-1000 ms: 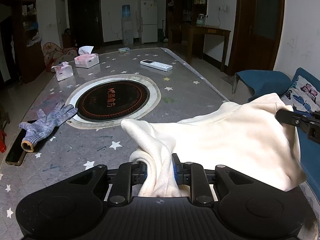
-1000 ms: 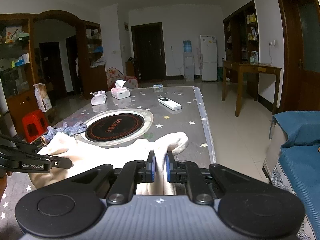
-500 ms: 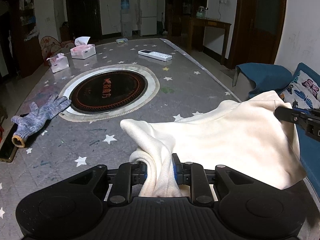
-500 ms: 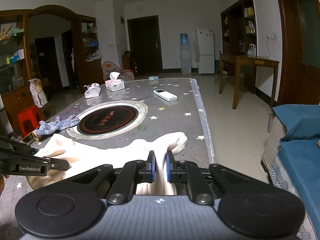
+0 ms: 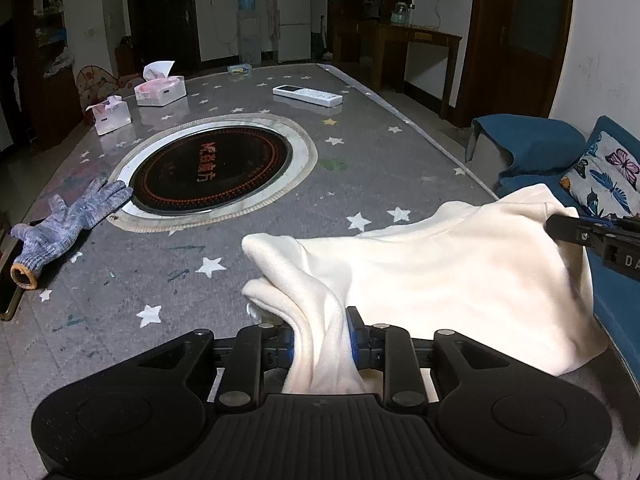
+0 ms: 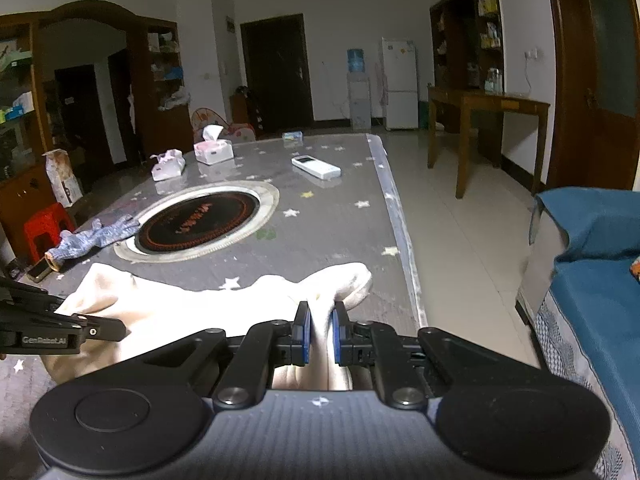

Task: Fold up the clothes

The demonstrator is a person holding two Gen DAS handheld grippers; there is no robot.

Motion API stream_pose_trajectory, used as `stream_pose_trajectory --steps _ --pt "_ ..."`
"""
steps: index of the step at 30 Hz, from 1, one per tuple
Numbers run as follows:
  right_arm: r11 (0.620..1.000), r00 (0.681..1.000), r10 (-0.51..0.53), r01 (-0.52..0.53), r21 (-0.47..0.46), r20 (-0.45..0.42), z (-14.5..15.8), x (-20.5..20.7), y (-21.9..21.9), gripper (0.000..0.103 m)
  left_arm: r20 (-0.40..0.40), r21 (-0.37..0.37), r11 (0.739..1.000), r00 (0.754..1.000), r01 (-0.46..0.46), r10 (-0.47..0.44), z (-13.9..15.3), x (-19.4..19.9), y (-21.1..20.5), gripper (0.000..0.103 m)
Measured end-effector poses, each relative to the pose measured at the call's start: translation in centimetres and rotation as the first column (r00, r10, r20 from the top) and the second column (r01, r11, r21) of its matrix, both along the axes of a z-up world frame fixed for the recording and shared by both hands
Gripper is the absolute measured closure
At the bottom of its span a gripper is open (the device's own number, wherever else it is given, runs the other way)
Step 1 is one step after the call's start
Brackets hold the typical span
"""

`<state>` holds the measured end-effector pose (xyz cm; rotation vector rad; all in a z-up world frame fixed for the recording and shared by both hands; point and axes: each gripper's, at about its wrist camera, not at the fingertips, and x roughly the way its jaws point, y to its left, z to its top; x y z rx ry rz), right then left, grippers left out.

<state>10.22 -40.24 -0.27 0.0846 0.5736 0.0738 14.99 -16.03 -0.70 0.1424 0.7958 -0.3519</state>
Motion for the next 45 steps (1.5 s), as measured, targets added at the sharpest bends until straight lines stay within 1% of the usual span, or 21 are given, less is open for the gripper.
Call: stream_pose_trajectory --steps 5,6,8,12,17,23,28,33,41,45 --pt "1.0 0.999 -0.014 0.015 0.007 -0.029 -0.9 0.6 -0.4 0.093 -0.005 0.008 1.0 1.0 -0.002 0.002 -0.4 0.2 0.1 0.073" --pt "1.0 0.999 -0.018 0.018 0.007 -0.033 -1.0 0.8 -0.4 0.093 -0.004 0.013 1.0 1.0 -0.006 0.006 -0.5 0.2 0.1 0.068" --pt "1.0 0.999 -0.025 0.025 0.006 -0.041 -1.3 1.0 -0.5 0.093 -0.001 0.025 1.0 1.0 -0.015 0.015 -0.5 0.1 0.2 0.063" --pt "0.998 0.997 -0.066 0.066 -0.011 -0.048 -1.4 1.3 -0.8 0.093 -0.006 0.031 0.999 1.0 -0.028 0.028 -0.6 0.3 0.7 0.058" --pt "0.998 0.998 -0.054 0.054 -0.019 -0.026 -0.9 1.0 -1.2 0.092 0.014 0.033 0.998 0.998 -0.056 0.056 0.0 0.5 1.4 0.056" --pt "1.0 0.999 0.001 -0.001 0.024 -0.036 -1.0 1.6 -0.5 0.092 0.029 0.026 0.993 0.993 -0.114 0.113 0.9 1.6 2.3 0.056" --pt "0.999 0.998 0.039 -0.038 0.034 -0.047 -1.5 2.3 0.9 0.092 0.037 0.023 0.996 0.995 -0.091 0.09 1.2 2.2 1.7 0.056" --pt "0.998 0.997 0.055 -0.053 0.034 -0.062 -2.1 3.2 1.7 0.092 0.032 0.029 0.997 0.997 -0.069 0.068 0.6 3.4 0.6 0.056" --pt "0.998 0.992 0.046 -0.04 0.05 -0.115 -3.7 4.7 1.6 0.091 0.011 0.051 0.998 0.999 -0.042 0.041 -0.8 5.4 -0.6 0.056" --pt "0.998 0.988 0.034 -0.025 0.059 -0.148 -4.8 5.0 1.1 0.091 -0.019 0.062 0.997 0.999 -0.04 0.041 -2.1 6.4 -0.7 0.055"
